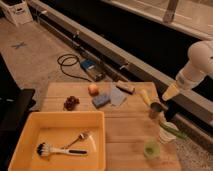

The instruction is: Place apple in metal cup

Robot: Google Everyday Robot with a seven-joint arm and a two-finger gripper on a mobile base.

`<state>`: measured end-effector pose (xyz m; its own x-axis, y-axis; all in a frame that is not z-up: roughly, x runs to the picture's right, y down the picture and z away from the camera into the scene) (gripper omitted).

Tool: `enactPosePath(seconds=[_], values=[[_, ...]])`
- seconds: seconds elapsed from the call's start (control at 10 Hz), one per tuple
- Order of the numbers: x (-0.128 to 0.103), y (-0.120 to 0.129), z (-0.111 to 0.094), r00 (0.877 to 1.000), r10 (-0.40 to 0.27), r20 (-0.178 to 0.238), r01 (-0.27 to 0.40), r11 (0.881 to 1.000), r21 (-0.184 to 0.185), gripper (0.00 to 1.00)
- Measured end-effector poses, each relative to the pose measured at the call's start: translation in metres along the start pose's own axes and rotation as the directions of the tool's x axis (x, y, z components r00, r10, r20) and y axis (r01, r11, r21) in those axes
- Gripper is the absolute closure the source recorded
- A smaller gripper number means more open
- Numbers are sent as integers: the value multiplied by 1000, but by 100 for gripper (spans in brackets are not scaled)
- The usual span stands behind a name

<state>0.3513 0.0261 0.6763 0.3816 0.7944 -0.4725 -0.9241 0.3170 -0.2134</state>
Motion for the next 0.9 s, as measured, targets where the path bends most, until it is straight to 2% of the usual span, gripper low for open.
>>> enactPosePath(seconds=[0.1, 0.4, 0.6, 0.7, 0.8, 0.9], values=[[-4, 1, -3, 1000, -22, 11, 22, 1000, -7, 20], [-32, 36, -4, 991, -125, 52, 130, 987, -92, 20], [-54, 85, -3, 973, -216, 80, 226, 962, -152, 20], [-62, 103, -2, 965, -247, 92, 259, 951, -167, 20], [-72, 128, -1, 949, -294, 111, 311, 933, -181, 20], [-79, 155, -2, 928, -347, 135, 368, 912, -183, 20]])
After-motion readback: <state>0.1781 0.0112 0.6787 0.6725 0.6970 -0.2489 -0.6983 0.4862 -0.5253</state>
